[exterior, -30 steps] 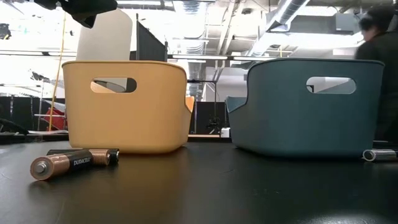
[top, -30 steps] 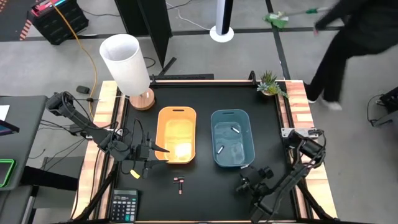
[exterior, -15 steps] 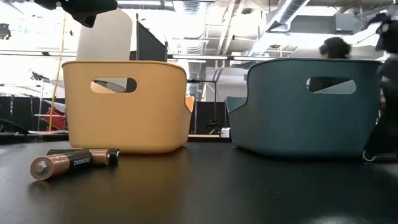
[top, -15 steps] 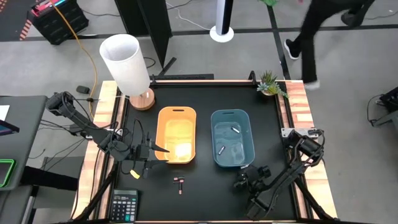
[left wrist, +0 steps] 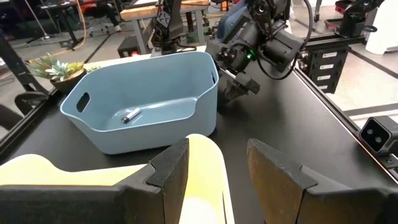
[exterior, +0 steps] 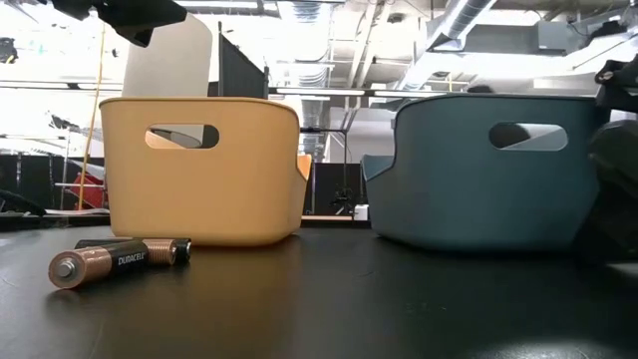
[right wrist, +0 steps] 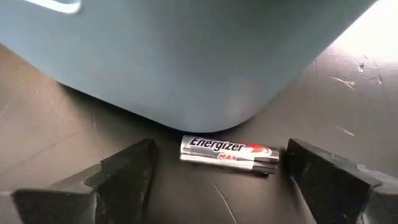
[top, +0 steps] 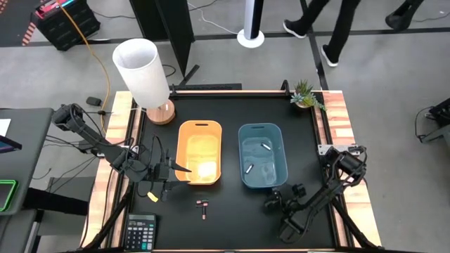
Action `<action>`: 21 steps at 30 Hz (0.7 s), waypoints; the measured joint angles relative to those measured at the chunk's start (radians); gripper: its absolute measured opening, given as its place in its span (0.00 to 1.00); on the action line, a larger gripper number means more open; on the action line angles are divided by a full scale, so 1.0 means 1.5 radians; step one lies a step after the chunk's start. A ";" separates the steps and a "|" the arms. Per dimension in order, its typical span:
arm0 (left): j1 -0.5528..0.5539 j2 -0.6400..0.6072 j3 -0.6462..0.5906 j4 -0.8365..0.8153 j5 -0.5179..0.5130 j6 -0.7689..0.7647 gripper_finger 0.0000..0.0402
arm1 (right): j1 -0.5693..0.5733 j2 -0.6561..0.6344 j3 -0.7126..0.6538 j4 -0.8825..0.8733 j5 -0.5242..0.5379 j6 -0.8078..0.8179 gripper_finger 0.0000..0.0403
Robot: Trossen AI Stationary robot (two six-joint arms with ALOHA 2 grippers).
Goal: Sort batteries
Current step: Put the silver battery into the blue bin
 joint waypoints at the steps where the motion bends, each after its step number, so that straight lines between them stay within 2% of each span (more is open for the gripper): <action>1: 0.000 0.000 0.000 0.000 0.000 0.000 0.39 | -0.002 0.000 -0.004 0.006 0.002 0.000 0.96; 5: 0.000 0.000 0.000 0.000 0.000 -0.001 0.39 | -0.008 -0.001 -0.025 0.036 0.006 0.000 0.95; 9: 0.000 0.000 0.000 0.000 0.000 -0.004 0.39 | -0.006 -0.001 -0.030 0.041 0.010 -0.001 0.90; 21: 0.000 0.000 0.000 0.000 0.000 -0.008 0.39 | 0.009 0.001 -0.022 0.050 0.005 -0.007 0.57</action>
